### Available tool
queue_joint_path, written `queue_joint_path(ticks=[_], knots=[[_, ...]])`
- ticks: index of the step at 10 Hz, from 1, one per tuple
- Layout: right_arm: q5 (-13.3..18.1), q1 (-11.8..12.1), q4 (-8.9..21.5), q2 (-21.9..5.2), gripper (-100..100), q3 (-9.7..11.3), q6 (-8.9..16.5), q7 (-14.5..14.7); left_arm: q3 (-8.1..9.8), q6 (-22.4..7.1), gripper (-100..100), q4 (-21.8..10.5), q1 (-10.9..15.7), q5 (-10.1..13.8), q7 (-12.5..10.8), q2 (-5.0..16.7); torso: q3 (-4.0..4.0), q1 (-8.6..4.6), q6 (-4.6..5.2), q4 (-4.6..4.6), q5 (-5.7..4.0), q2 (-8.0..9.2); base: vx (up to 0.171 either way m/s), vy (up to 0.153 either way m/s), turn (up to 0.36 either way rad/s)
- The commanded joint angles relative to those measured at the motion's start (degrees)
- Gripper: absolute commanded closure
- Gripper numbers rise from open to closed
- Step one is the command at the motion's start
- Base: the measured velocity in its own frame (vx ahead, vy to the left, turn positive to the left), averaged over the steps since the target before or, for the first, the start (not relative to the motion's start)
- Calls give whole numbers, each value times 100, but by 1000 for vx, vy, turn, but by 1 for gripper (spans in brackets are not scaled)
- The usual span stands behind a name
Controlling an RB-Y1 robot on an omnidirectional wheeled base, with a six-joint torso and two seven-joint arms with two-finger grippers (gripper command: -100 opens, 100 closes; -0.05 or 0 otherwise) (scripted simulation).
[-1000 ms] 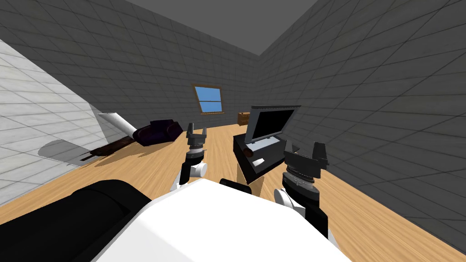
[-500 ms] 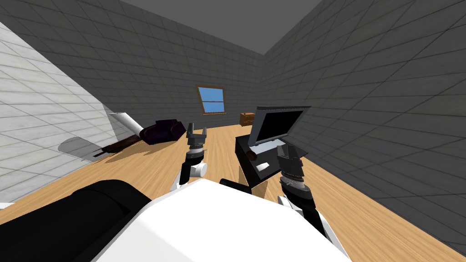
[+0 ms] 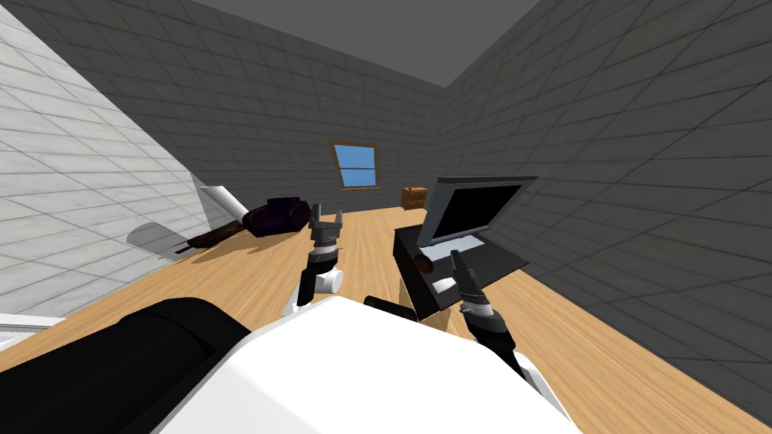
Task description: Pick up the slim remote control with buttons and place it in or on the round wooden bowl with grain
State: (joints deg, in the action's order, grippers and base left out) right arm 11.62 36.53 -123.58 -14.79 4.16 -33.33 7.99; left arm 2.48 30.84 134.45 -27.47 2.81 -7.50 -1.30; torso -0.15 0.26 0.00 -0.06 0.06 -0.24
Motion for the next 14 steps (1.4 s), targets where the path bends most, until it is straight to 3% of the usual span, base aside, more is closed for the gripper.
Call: queue_joint_path(ticks=[1, 6, 9, 11, 12, 13, 14], knots=[[98, -6, 178, -82, -100, -38, -15, 86, 0, 0, 0, 0, 0, 0, 0, 0, 0, 0, 0, 0, 0, 0, 46, 42, 46], [987, 329, 917, -576, -100, -5, 187, 815, 0, 0, 0, 0, 0, 0, 0, 0, -2, -2, 0, -1, 0, -4, 83, 63, 111], [1347, 411, 1167, -707, -100, 22, 245, 1025, 0, 0, 0, 0, 0, 0, 0, 0, -1, 0, 0, 0, 1, -1, 73, 54, 69], [1760, 559, 1576, -981, -100, 109, 372, 1415, 0, 0, 0, 0, 0, 0, 0, 0, 0, -7, 0, 0, -1, 1, 91, 53, 136], [1885, 559, 1617, -981, -100, 109, 372, 1415, 0, 0, 0, 0, 0, 0, 0, 0, -5, -1, 0, -2, 0, -10, 82, 52, 64], [2092, 623, 1854, -1124, -100, 173, 442, 1607, 0, 0, 0, 0, 0, 0, 0, 0, -3, -2, 2, -1, 1, -4, 73, 43, 102], [2159, 623, 1854, -1124, -100, 173, 442, 1607, 0, 0, 0, 0, 0, 0, 0, 0, -1, -6, 1, 0, 0, 0, 59, 16, 60]])
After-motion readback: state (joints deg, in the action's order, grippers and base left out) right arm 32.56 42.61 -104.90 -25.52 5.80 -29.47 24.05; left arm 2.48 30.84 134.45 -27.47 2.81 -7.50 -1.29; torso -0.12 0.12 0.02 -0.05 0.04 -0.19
